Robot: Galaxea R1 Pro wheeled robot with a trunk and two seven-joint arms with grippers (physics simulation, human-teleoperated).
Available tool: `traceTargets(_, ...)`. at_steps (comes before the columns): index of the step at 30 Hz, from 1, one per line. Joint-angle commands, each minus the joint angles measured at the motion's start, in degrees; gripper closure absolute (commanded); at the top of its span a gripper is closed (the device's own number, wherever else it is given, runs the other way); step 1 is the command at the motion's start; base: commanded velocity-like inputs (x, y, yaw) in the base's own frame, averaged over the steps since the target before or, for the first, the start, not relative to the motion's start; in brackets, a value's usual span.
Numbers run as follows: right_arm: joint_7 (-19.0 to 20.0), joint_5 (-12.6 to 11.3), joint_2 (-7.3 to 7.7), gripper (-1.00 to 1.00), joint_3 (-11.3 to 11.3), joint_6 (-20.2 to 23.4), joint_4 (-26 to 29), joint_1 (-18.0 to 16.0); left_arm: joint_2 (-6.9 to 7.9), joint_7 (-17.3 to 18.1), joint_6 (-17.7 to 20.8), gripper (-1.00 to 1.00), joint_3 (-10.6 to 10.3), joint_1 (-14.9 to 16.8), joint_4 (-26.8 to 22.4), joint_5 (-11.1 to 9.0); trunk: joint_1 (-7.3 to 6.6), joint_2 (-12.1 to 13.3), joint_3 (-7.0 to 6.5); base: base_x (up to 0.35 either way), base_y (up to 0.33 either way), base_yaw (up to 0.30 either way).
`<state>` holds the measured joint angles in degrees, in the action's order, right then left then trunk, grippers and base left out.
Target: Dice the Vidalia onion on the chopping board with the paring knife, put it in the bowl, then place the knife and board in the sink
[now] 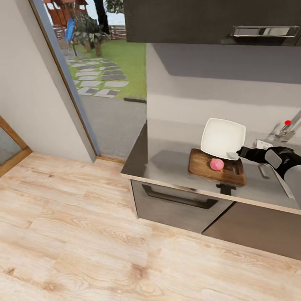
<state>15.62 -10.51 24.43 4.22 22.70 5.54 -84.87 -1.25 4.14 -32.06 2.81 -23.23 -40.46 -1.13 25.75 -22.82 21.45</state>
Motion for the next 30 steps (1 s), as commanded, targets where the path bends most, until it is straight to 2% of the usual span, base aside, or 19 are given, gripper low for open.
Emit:
traceTargets(1,0.11,-0.27,0.01,1.00,0.62,0.42,0.08,-0.03,-0.07,0.43,-0.02,-1.00,0.27,-0.03,-0.07,-0.14,0.03,-0.10,0.08,0.004,0.005,0.000)
traceTargets(8,0.11,-0.37,-0.07,1.00,0.54,0.42,0.00,-0.03,-0.07,0.43,-0.02,-1.00,0.27,-0.04,-0.08,-0.14,0.03,-0.10,0.08,0.035,0.139,0.000)
traceTargets(30,0.11,-0.39,-0.56,1.00,0.40,0.83,-0.04,-0.03,-0.07,0.43,-0.02,-1.00,0.27,-0.03,-0.10,-0.10,0.03,-0.10,0.08,0.126,0.267,0.000)
